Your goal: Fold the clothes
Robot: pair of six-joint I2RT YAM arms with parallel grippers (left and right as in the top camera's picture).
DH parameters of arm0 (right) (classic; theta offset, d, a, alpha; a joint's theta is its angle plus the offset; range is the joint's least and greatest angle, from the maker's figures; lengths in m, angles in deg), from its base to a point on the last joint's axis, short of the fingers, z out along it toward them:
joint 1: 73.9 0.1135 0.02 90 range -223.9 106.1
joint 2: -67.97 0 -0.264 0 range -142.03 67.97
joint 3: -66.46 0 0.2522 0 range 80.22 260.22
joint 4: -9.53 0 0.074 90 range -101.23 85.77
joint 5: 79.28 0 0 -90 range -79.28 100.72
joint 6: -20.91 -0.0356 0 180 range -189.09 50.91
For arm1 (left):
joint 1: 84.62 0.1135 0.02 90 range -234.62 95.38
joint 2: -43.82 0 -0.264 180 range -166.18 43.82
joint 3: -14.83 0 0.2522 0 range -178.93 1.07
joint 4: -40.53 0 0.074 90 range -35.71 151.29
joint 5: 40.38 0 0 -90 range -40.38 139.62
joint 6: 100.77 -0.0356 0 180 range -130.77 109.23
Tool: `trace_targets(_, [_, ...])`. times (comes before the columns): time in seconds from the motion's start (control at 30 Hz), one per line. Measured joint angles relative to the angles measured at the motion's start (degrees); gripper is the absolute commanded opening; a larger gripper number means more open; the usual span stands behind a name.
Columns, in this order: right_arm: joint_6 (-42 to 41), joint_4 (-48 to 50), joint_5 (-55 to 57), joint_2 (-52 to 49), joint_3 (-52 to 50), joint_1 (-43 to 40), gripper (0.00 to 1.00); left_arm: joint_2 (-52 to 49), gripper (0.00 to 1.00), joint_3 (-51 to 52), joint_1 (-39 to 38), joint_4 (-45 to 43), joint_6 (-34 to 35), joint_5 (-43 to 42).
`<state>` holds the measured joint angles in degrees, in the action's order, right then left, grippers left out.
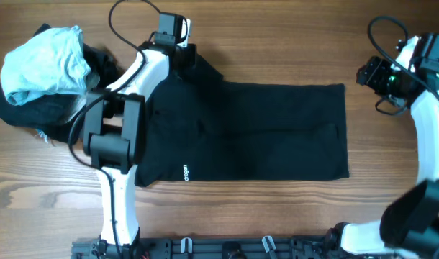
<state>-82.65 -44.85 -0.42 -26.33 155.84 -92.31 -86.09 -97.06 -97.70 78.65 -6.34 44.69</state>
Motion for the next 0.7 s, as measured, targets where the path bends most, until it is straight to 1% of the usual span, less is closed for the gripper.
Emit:
trace_targets(0.17, [-1.25,9.53,1.11,-12.07,-0.02,-0.02,0.71,7.65,0.04,0.02,-0.20,3.17,0.17,0.00])
trace_targets(0.27, [-1.36,12.41,-0.28,-17.31,-0.02,-0.02,0.67,8.52,0.04,0.02,-0.39,5.77,0.20,0.02])
trace_targets(0.33, [-1.36,13.29,-2.80,-20.11,-0.02,0.00,0.56,8.52,0.04,0.04,-0.48,8.00,0.20,0.00])
trace_targets(0.37, [-1.36,13.51,-4.55,-21.64,-0.02,0.00,0.55,8.52,0.04,0.04,-0.48,9.14,0.20,0.02])
trace_targets(0.47, [-0.37,13.64,-6.88,-22.97,0.11,0.63,0.54,8.52,0.04,0.04,-0.48,10.86,0.20,0.24])
trace_targets(0.53, [0.28,13.55,-7.76,-23.21,0.20,1.20,0.49,8.52,0.04,0.04,-0.48,11.34,0.20,0.44])
trace_targets(0.6, [0.50,13.81,-8.22,-23.37,0.20,1.90,0.47,8.55,0.04,0.04,-0.48,11.47,0.20,0.70])
trace_targets(0.63, [0.68,14.21,-8.37,-23.54,0.20,1.95,0.44,8.63,0.04,0.04,-0.48,11.65,0.20,1.05])
trace_targets(0.67, [0.70,14.88,-8.44,-23.65,0.20,1.95,0.38,8.74,0.04,0.04,-0.48,11.85,0.20,1.51])
trace_targets(0.7, [0.87,15.47,-8.52,-23.78,0.20,1.95,0.29,9.01,0.04,0.04,-0.48,12.00,0.20,1.97])
